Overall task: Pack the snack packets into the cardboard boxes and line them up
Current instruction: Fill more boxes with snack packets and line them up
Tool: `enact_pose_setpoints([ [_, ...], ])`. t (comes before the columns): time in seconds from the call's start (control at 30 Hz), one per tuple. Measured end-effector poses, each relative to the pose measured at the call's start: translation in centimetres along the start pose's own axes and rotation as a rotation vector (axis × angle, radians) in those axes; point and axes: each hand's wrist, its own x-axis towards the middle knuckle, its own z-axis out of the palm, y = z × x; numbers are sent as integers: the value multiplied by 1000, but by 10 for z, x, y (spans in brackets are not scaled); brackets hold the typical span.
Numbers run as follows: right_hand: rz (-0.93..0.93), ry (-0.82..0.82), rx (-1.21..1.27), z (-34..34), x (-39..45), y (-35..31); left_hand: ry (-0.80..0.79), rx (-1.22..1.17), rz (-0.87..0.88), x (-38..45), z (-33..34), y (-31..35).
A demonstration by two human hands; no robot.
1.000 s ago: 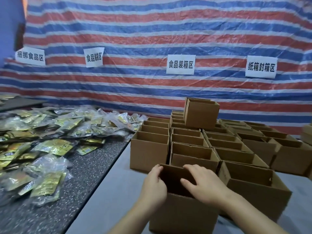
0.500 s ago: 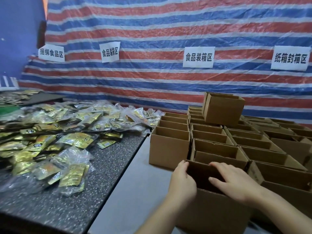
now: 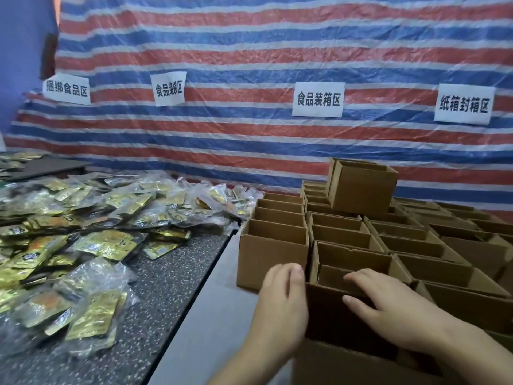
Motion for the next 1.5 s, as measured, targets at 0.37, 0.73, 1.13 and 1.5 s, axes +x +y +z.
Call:
enact_pose_setpoints([
  [0.37, -213, -11, 59, -21, 110, -15, 14, 974, -113, 217, -108, -143],
  [0.73, -294, -63, 53, -6, 218, 21, -413, 1691, -176, 366, -94, -286],
  [1.13, -255, -15, 210, 5, 225, -12, 454, 775, 126, 323, -137, -185],
  [1.5, -92, -26, 990, -25, 162, -73, 437, 281, 602, 194, -91, 49],
])
